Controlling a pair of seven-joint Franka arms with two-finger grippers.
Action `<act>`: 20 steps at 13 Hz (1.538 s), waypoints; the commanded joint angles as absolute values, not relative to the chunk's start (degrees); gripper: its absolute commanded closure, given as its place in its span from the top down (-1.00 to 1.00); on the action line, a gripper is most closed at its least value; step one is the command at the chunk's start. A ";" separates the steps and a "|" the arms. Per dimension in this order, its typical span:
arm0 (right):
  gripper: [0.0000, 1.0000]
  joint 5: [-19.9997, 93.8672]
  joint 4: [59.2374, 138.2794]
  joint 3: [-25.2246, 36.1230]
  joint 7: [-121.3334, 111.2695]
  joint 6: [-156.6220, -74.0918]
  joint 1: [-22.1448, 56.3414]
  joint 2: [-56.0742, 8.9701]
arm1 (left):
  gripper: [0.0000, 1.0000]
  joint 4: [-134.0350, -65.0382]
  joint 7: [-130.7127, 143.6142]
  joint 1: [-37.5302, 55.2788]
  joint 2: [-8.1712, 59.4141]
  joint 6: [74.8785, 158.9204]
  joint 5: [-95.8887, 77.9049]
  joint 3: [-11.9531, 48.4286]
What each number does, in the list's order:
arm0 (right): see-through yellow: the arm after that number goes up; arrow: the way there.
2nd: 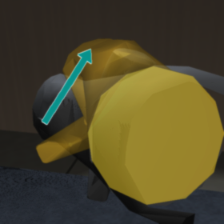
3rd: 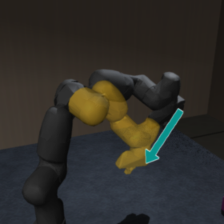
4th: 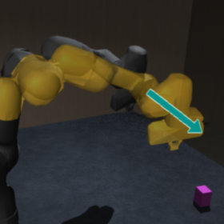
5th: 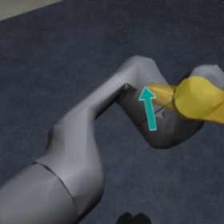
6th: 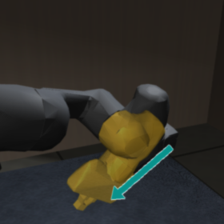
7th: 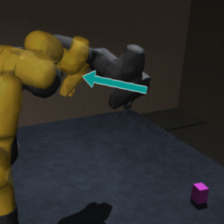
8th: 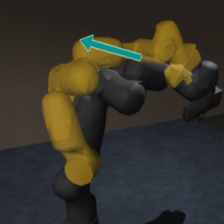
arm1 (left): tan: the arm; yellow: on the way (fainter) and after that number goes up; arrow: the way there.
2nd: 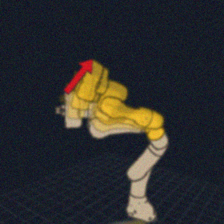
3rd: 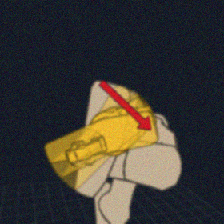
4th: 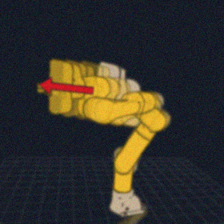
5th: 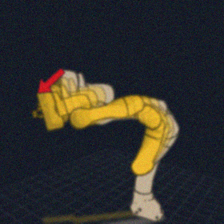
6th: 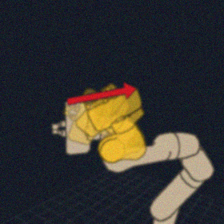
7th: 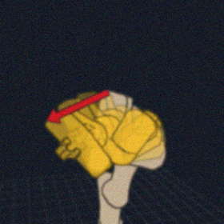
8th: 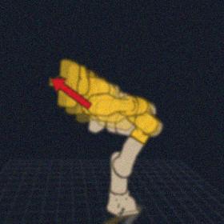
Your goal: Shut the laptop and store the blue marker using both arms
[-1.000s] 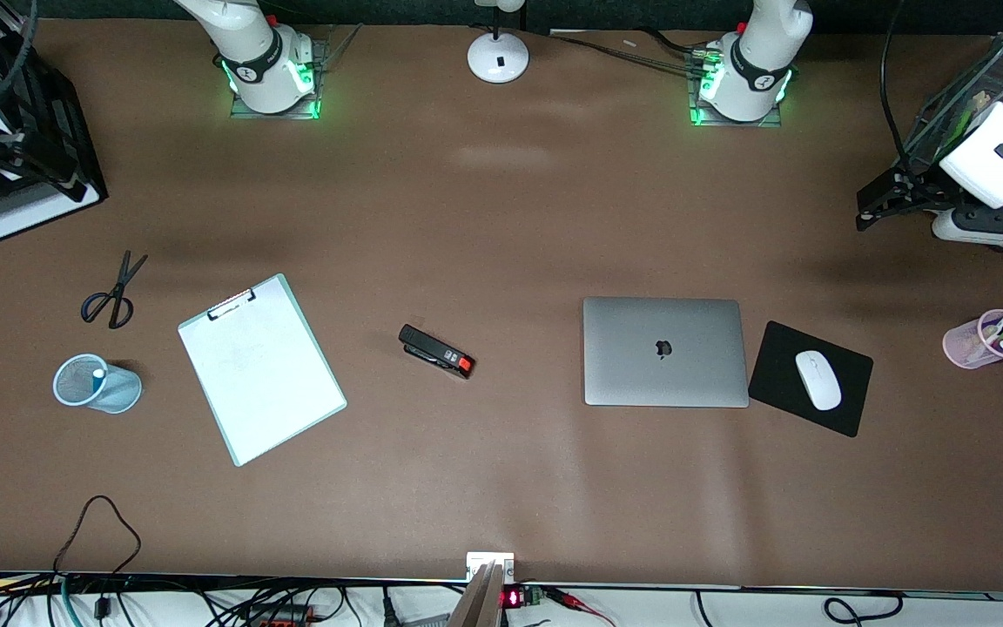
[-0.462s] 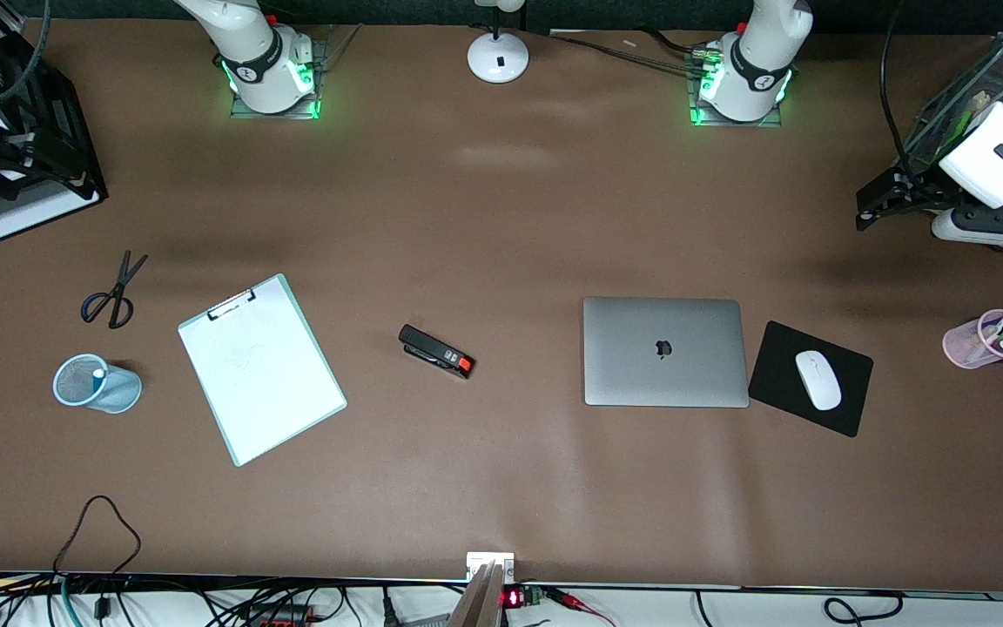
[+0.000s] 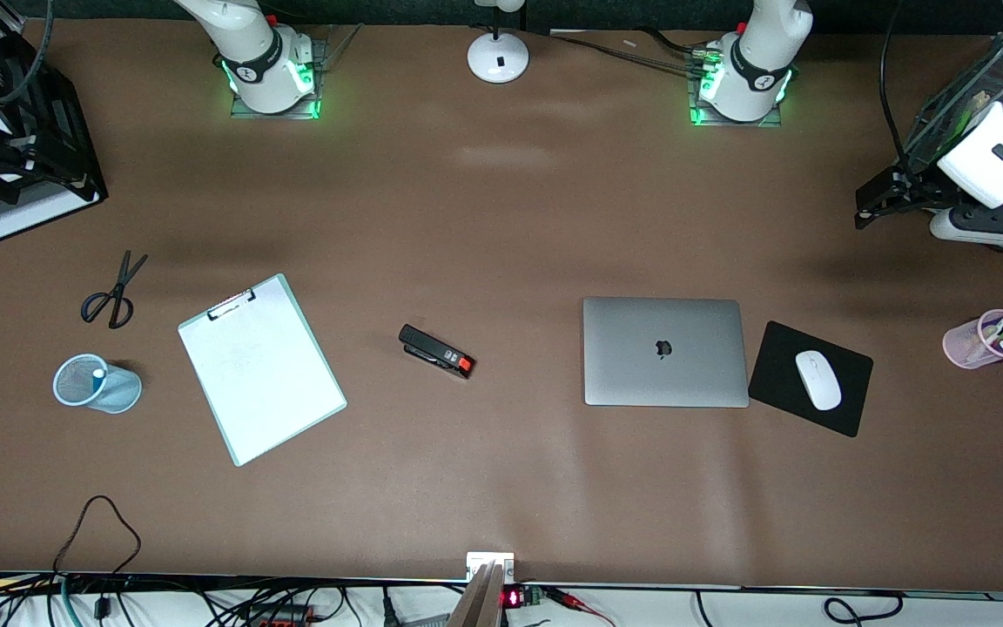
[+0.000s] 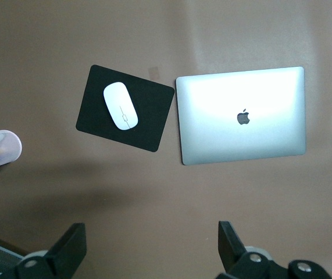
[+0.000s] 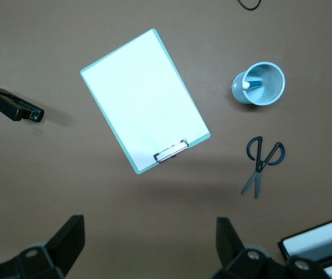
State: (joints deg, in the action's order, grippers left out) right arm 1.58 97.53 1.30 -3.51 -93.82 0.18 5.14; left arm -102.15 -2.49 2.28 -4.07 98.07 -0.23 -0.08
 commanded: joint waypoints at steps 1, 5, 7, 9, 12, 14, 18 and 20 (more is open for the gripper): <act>1.00 1.93 96.33 1.32 -4.83 -92.55 -0.09 4.83 | 1.00 -101.34 -2.29 2.81 -4.22 97.03 0.88 -0.18; 1.00 1.93 96.42 1.49 -8.26 -92.20 -0.26 4.75 | 1.00 -101.42 -2.29 2.81 -4.22 97.03 0.79 -0.18; 1.00 1.93 96.33 1.49 -8.00 -92.28 -0.35 4.75 | 1.00 -101.42 -2.29 2.81 -4.22 96.94 0.88 -0.18; 1.00 1.85 96.07 1.49 -8.17 -92.37 -0.26 4.05 | 1.00 -101.43 -2.29 2.81 -4.22 97.03 0.88 -0.18; 1.00 1.85 96.06 1.41 -6.51 -92.28 -0.18 4.04 | 1.00 -101.34 -2.29 2.90 -4.22 96.94 0.88 -0.18; 1.00 1.85 96.06 1.32 -5.36 -91.33 -0.09 4.04 | 1.00 -101.34 -2.37 2.81 -4.22 97.03 0.88 -0.18; 1.00 1.67 95.98 1.23 -4.05 -89.30 0.17 4.04 | 1.00 -101.42 -2.29 2.81 -4.22 96.94 0.88 -0.18; 1.00 1.23 95.80 1.23 -3.52 -89.03 0.18 4.04 | 1.00 -101.42 -2.29 2.81 -4.22 96.94 0.88 -0.18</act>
